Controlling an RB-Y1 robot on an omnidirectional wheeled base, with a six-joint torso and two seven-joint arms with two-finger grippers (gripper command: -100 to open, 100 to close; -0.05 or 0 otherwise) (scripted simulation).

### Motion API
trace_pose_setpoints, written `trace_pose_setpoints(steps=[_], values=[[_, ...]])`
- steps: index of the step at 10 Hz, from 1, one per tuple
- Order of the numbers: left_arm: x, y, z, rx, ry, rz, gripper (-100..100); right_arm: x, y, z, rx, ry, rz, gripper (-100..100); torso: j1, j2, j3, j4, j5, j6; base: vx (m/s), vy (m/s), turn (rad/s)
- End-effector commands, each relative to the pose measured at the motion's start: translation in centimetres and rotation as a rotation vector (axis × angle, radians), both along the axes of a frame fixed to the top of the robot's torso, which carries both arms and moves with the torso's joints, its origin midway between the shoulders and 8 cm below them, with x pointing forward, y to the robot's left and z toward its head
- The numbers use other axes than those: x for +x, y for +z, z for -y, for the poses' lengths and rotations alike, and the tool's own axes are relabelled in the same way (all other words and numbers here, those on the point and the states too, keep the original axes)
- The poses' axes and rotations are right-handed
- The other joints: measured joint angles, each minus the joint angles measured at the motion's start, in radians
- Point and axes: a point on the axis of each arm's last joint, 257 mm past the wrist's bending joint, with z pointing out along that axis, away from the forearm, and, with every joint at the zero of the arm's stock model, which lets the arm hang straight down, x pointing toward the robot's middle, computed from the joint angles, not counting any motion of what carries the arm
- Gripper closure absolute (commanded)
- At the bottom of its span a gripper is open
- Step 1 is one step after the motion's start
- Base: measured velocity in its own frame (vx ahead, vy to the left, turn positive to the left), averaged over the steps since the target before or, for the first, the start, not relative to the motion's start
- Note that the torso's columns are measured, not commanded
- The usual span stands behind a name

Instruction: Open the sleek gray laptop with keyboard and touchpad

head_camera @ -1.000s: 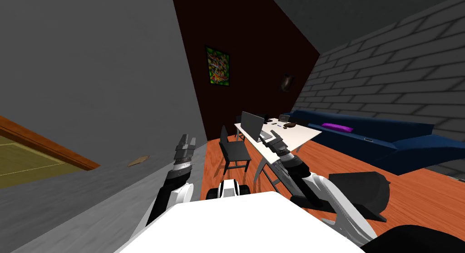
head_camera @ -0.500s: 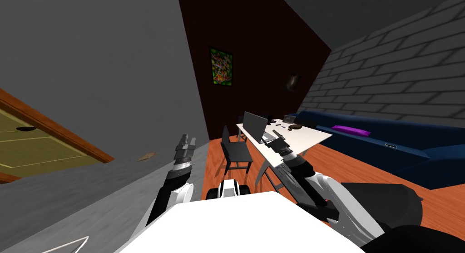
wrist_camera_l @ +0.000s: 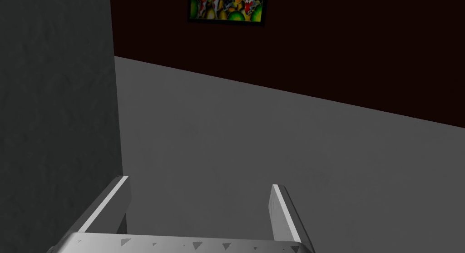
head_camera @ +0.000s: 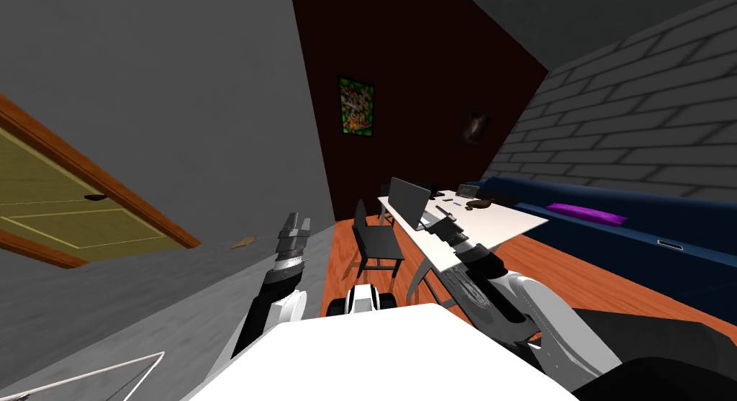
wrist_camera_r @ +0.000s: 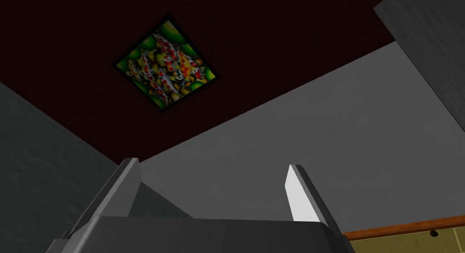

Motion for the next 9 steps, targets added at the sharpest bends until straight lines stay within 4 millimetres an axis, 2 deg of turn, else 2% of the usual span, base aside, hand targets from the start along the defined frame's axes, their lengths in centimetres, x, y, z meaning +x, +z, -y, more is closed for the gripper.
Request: trace_pose_setpoints(steps=[1, 2, 3, 4, 5, 6, 7, 8, 9], values=[[0.0, 0.0, 0.0, 0.000, 0.000, 0.000, 0, 0.2, -0.4, 1.8, -0.150, -0.064, -0.005, -100, 0.000, 0.000, 0.000, 0.000, 0.000, 0.000, 0.019, -0.014, 0.135], [0.0, 0.0, 0.0, 0.000, 0.000, 0.000, 0, 0.3, -0.6, 1.9, -0.166, -0.071, -0.010, -100, 0.000, 0.000, 0.000, 0.000, 0.000, 0.000, 0.015, -0.015, 0.069], [0.0, 0.0, 0.0, 0.000, 0.000, 0.000, 0, 0.4, -0.7, 3.1, -0.253, -0.108, -0.013, -100, 0.000, 0.000, 0.000, 0.000, 0.000, 0.001, 0.015, -0.013, 0.125], [0.0, 0.0, 0.0, 0.000, 0.000, 0.000, 0, 0.5, -0.9, 3.2, -0.266, -0.113, -0.017, -100, 0.000, 0.000, 0.000, 0.000, 0.000, 0.000, 0.012, -0.014, 0.067], [0.0, 0.0, 0.0, 0.000, 0.000, 0.000, 0, 0.5, -0.8, 4.5, -0.350, -0.149, -0.019, -100, 0.000, 0.000, 0.000, 0.000, 0.000, 0.001, 0.014, -0.013, 0.112], [0.0, 0.0, 0.0, 0.000, 0.000, 0.000, 0, 0.6, -1.0, 4.6, -0.364, -0.154, -0.024, -100, 0.000, 0.000, 0.000, 0.000, 0.000, 0.000, 0.013, -0.014, 0.074], [0.0, 0.0, 0.0, 0.000, 0.000, 0.000, 0, 0.6, -1.0, 6.0, -0.450, -0.190, -0.028, -100, 0.000, 0.000, 0.000, 0.000, 0.000, 0.000, 0.016, -0.013, 0.113], [0.0, 0.0, 0.0, 0.000, 0.000, 0.000, 0, 0.7, -1.1, 6.1, -0.460, -0.194, -0.032, -100, 0.000, 0.000, 0.000, 0.000, 0.000, 0.000, 0.013, -0.014, 0.058], [0.0, 0.0, 0.0, 0.000, 0.000, 0.000, 0, 0.7, -1.1, 7.5, -0.548, -0.231, -0.038, -100, 0.000, 0.000, 0.000, 0.000, 0.000, 0.000, 0.012, -0.015, 0.117]])
